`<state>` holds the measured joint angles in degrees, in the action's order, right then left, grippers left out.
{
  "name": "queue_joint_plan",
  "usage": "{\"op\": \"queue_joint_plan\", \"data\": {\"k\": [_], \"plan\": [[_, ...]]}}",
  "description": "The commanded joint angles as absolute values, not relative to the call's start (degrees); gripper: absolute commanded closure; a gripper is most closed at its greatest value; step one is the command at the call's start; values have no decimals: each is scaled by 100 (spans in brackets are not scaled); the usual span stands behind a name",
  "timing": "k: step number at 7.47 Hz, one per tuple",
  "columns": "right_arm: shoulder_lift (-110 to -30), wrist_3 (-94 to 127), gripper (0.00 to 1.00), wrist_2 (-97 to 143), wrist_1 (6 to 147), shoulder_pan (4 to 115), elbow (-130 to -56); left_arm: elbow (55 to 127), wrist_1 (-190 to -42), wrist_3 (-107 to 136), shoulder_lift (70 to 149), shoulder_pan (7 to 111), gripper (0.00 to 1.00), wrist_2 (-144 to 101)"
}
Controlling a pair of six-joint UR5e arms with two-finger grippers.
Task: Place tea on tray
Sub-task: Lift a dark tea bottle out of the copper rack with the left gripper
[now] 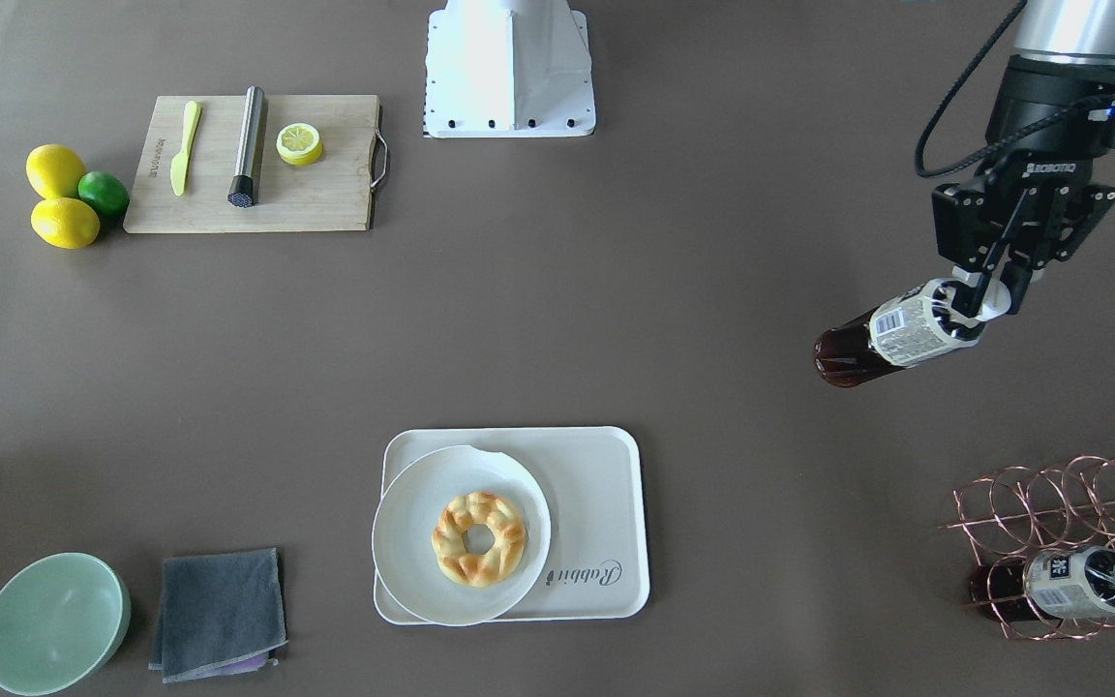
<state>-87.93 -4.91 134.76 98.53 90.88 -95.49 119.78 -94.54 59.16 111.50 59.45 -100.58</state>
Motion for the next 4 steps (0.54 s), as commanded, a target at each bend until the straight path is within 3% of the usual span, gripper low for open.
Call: {"op": "queue_joint_plan", "data": {"k": [1, 4], "plan": [[-8745, -440, 0, 13474, 9853, 9088, -9572, 12041, -8495, 7176, 12185, 4331, 100, -8741], [-8728, -439, 0, 13474, 9853, 9088, -9571, 11603, -8236, 8171, 12971, 3010, 100, -7589]]}}
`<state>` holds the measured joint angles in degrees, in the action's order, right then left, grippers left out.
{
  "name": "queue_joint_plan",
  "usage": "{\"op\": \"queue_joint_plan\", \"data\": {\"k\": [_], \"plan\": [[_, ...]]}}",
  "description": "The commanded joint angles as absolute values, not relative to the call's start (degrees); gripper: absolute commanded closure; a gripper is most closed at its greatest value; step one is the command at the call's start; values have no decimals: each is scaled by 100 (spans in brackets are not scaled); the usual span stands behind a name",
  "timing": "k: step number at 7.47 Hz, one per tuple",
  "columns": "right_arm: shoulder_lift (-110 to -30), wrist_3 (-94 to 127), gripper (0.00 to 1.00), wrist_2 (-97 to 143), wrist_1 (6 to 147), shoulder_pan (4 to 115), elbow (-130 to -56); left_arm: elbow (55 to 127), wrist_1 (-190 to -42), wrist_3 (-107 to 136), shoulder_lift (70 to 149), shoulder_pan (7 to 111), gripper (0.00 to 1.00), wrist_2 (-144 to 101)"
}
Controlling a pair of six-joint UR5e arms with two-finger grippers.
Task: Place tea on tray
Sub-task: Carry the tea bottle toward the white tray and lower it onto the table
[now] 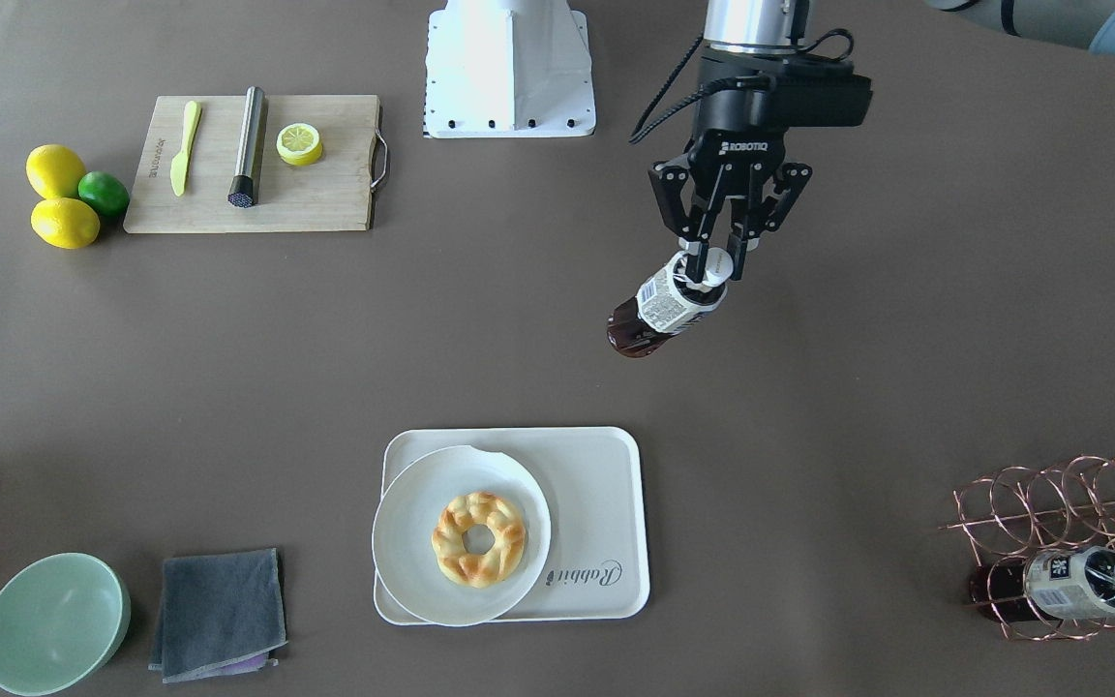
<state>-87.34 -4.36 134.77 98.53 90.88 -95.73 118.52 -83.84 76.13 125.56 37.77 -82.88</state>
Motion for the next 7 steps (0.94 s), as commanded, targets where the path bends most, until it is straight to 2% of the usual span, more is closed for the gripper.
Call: {"op": "queue_joint_plan", "data": {"k": [1, 3, 5, 7], "plan": [[-8728, -439, 0, 13474, 9853, 9088, -9571, 11367, -8218, 8391, 13234, 2727, 100, -7211], [-8745, -431, 0, 13474, 9853, 9088, -9571, 11242, -7921, 8402, 13489, 2400, 100, -6576], [-8763, -439, 0, 13482, 9853, 9088, -9571, 10935, -7044, 8385, 14113, 2121, 100, -6059], [-8763, -439, 0, 13474, 9853, 9088, -9571, 10653, -7014, 8332, 14194, 1872, 100, -5608]]}}
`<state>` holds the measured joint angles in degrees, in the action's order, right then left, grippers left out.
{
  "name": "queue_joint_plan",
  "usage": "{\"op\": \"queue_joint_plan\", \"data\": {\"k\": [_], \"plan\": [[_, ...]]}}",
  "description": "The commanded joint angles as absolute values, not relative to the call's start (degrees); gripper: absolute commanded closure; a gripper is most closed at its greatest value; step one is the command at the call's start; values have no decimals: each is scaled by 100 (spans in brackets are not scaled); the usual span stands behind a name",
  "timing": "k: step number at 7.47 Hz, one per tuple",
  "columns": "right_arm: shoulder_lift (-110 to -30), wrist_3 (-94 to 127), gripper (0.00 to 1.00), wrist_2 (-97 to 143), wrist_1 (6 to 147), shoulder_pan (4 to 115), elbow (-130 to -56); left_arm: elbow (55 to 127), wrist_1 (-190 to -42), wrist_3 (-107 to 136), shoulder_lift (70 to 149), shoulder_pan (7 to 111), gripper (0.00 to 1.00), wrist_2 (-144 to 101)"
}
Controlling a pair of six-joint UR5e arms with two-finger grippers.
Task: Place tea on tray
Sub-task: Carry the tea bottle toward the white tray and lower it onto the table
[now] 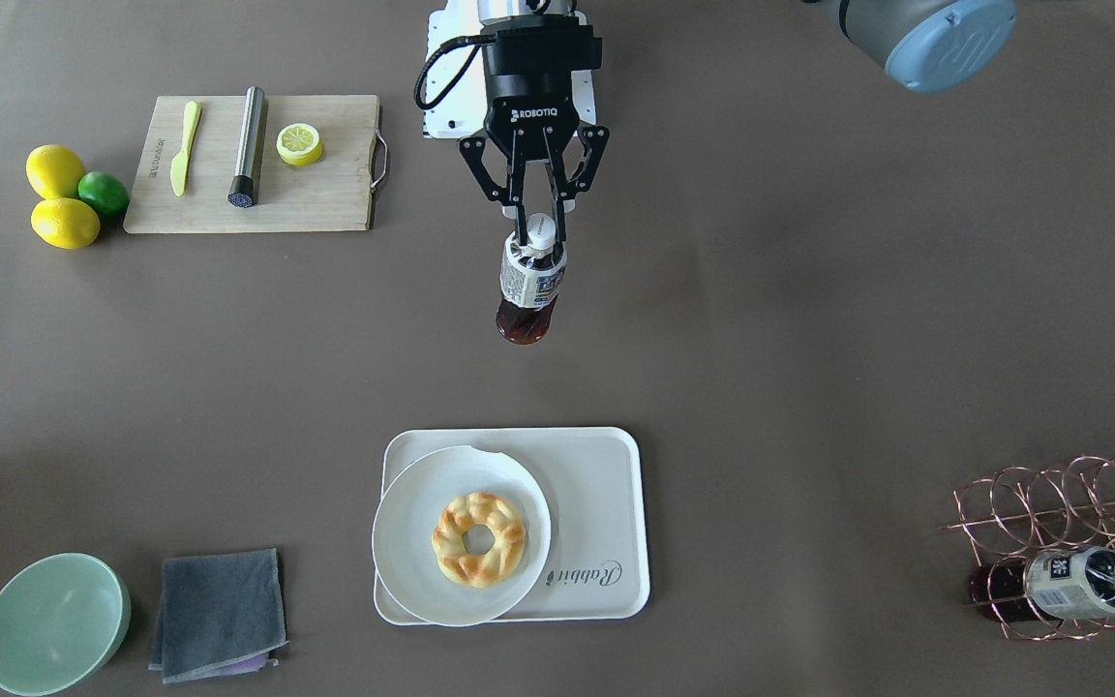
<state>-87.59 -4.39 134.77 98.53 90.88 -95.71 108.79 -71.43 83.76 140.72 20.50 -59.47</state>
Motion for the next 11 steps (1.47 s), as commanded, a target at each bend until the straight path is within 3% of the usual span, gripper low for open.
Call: {"op": "queue_joint_plan", "data": {"k": [1, 11], "plan": [[-8780, -439, 0, 13474, 9853, 9088, -9571, 10557, -7014, 8193, 14316, 1872, 100, -5616], [-8798, -439, 0, 13474, 9853, 9097, -9545, 10178, -7857, 8112, 14010, 1731, 100, -5616]]}}
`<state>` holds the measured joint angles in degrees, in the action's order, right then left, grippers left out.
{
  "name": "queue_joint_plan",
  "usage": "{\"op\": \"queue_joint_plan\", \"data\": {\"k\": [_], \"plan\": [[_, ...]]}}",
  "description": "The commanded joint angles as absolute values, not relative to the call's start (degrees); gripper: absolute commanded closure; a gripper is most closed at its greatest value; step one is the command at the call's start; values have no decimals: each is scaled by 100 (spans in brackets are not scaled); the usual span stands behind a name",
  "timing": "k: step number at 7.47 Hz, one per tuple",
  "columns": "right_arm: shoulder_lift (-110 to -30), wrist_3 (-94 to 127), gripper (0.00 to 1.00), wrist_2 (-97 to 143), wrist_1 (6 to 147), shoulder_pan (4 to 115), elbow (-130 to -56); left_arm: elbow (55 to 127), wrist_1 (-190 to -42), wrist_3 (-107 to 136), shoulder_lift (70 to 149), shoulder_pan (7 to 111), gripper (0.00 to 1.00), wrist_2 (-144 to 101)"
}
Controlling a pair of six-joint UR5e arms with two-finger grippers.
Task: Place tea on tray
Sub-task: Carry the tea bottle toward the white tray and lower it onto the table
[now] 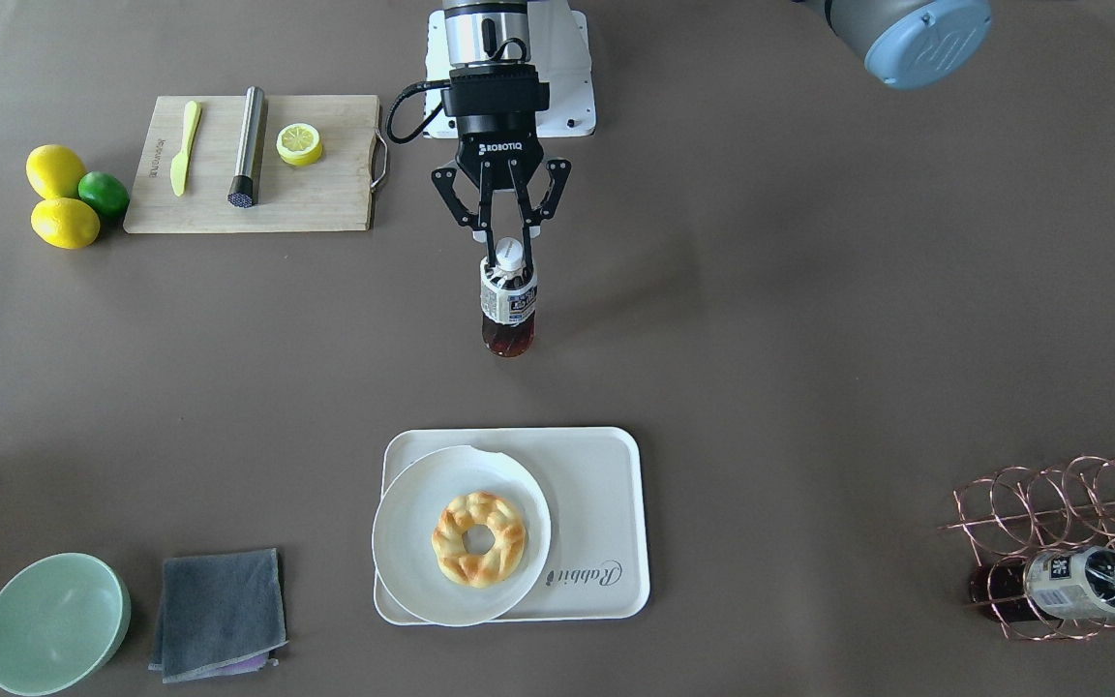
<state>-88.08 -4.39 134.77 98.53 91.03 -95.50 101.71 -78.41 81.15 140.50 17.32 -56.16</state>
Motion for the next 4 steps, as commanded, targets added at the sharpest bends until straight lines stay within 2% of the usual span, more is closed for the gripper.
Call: {"op": "queue_joint_plan", "data": {"k": [1, 3, 4], "plan": [[-8789, -439, 0, 13474, 9853, 9105, -9545, 10178, -7857, 8112, 14001, 1731, 100, -5616], [-8763, -439, 0, 13474, 9853, 9097, -9545, 10160, -7971, 8121, 13992, 1731, 100, -5616], [-8763, -439, 0, 13474, 9853, 9097, -9545, 10160, -8085, 8121, 13888, 1731, 71, -5616]]}}
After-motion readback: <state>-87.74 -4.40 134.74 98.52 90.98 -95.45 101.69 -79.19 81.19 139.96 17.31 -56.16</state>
